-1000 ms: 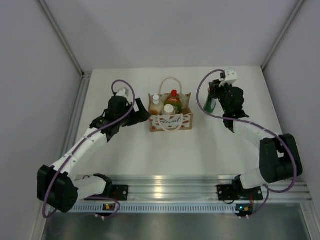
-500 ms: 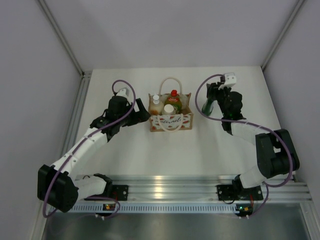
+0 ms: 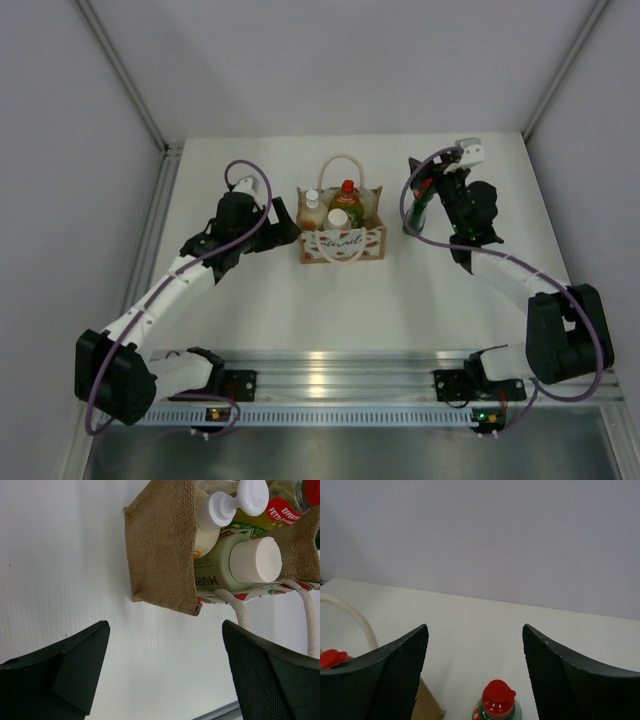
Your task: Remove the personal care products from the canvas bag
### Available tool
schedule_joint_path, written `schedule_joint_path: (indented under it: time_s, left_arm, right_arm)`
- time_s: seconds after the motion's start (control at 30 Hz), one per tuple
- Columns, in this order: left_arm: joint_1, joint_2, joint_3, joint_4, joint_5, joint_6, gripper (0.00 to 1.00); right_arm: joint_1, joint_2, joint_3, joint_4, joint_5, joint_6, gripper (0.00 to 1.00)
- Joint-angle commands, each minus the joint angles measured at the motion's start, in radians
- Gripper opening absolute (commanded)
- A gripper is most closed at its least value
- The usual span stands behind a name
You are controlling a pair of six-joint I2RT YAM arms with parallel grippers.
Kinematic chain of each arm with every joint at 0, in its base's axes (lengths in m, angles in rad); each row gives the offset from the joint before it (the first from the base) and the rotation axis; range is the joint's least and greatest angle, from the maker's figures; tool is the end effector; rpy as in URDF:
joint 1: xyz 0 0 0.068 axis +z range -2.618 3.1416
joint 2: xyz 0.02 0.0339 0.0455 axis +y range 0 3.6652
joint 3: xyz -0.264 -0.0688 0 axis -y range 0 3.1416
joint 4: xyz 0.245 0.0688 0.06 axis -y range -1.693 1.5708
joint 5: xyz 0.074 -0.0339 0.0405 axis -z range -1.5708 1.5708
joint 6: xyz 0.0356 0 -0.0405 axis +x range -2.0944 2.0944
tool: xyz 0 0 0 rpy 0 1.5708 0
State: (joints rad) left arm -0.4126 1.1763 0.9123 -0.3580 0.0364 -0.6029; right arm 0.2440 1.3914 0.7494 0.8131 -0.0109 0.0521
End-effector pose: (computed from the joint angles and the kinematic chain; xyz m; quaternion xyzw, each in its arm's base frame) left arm 0.2374 -0.1053 0.2874 -0.0762 0.8862 -0.2362 0.3912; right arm 0.3037 0.0760 0.2933 -0.0659 0.6407 0.1163 0.7560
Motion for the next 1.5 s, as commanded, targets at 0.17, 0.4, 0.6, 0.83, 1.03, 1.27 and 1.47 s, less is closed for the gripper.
schedule_joint_path:
  time_s: [0.17, 0.4, 0.6, 0.83, 1.03, 1.27, 1.47]
  left_arm:
    - [-0.002, 0.003, -0.001, 0.053, 0.02, -0.001, 0.98]
    - [-0.002, -0.003, -0.004, 0.053, 0.028, -0.003, 0.98]
    - [-0.002, -0.033, -0.01, 0.051, 0.016, 0.0, 0.98]
    - [-0.002, -0.043, -0.012, 0.051, 0.014, 0.009, 0.98]
    - [-0.002, -0.041, -0.013, 0.051, 0.003, 0.015, 0.98]
    - [0.0, -0.032, -0.009, 0.051, 0.01, 0.02, 0.98]
    - [-0.002, -0.035, -0.01, 0.051, 0.007, 0.023, 0.98]
  right_arm:
    - [0.138, -0.138, 0.125, -0.201, -0.228, 0.043, 0.72]
    - [0.267, -0.025, 0.234, -0.343, -0.264, -0.014, 0.67]
    - [0.363, 0.086, 0.288, -0.376, -0.046, 0.006, 0.6]
    - [0.417, 0.167, 0.292, -0.327, 0.213, 0.087, 0.57]
    - [0.426, 0.236, 0.315, -0.284, 0.275, 0.101, 0.54]
    - [0.428, 0.299, 0.357, -0.264, 0.276, 0.092, 0.53]
    - [0.429, 0.327, 0.37, -0.235, 0.266, 0.072, 0.5]
